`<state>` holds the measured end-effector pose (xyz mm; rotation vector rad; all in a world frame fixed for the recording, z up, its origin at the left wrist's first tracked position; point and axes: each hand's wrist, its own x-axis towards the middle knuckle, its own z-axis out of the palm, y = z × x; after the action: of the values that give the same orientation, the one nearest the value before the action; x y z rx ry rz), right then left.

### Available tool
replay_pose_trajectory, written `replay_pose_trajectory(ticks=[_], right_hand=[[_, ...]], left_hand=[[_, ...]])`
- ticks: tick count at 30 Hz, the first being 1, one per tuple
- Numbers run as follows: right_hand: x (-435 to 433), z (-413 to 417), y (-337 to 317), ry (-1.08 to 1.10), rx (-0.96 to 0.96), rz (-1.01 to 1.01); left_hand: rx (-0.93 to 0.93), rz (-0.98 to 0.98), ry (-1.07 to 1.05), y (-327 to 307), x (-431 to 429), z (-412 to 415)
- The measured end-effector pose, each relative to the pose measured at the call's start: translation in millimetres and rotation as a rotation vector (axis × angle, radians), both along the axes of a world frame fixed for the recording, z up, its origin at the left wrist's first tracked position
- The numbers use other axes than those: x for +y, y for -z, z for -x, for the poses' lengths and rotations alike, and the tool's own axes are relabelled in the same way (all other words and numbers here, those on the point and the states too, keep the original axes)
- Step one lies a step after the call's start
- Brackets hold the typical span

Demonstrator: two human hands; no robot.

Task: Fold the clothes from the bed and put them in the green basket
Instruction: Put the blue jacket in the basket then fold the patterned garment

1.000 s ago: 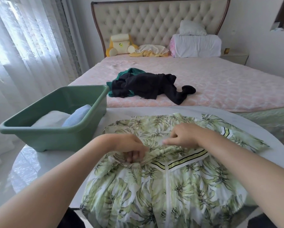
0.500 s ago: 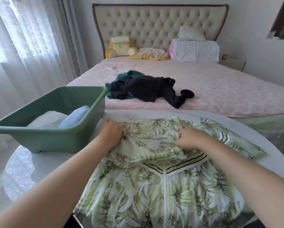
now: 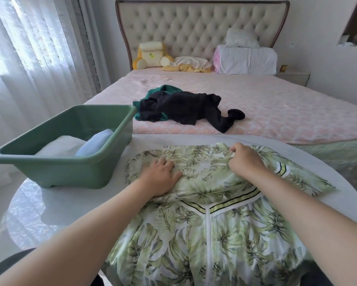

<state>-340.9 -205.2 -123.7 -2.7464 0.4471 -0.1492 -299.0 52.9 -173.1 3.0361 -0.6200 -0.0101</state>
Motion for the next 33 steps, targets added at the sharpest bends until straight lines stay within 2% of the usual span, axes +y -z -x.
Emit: replay_pose_trajectory(ticks=[4, 7, 9, 11, 13, 15, 18, 20, 22, 24, 25, 27, 29, 31, 33], right_hand=[[2.2, 0.3, 18.7, 0.014, 0.030, 0.374], [8.1, -2.6, 26.8, -0.121, -0.168, 0.612], [14.9, -4.7, 30.8, -0.318, -0.236, 0.561], [21.9, -3.8, 38.0, -0.410, -0.099, 0.415], [20.0, -2.1, 46.4, -0.354, 0.062, 0.430], [11.5, -1.5, 46.0, -0.286, 0.103, 0.549], [2.3, -5.3, 36.9, -0.262, 0.000, 0.633], [-0.8, -7.4, 30.6, -0.234, -0.060, 0.647], [-3.3, -5.4, 28.3, -0.201, -0.050, 0.670], [-6.1, -3.8, 32.5, -0.257, -0.067, 0.691], [-5.5, -3.1, 35.2, -0.325, -0.094, 0.637], [-0.5, 0.1, 38.4, -0.436, -0.102, 0.397], [0.6, 1.9, 43.1, -0.472, 0.009, 0.210], [-4.6, 6.4, 47.6, -0.464, 0.155, 0.216], [-16.4, 11.5, 51.0, -0.444, 0.245, 0.252]], left_hand=[[0.078, -0.040, -0.050, 16.7, 17.0, -4.7], [0.022, 0.051, -0.063, 18.8, 19.4, -4.0], [0.021, 0.068, -0.030, 19.0, 17.7, -2.1], [0.058, 0.068, 0.016, 19.4, 16.2, -0.1], [0.092, 0.105, 0.058, 18.5, 16.9, 1.1], [0.091, 0.167, 0.074, 15.7, 16.9, 1.5], [0.022, 0.200, 0.047, 9.1, 12.2, 0.4], [-0.004, 0.134, 0.015, 8.4, 10.5, -0.4], [0.037, 0.022, -0.025, 13.5, 13.4, -0.9], [0.119, -0.025, -0.061, 16.5, 18.5, -2.5], [0.151, -0.038, -0.065, 14.9, 19.4, -4.2], [0.160, -0.089, -0.060, 6.9, 15.9, -7.6], [0.093, -0.142, -0.026, -3.3, 7.3, -9.1], [0.037, -0.118, 0.029, -11.0, -2.0, -7.1], [0.086, -0.025, 0.077, -13.9, -10.2, -4.7]])
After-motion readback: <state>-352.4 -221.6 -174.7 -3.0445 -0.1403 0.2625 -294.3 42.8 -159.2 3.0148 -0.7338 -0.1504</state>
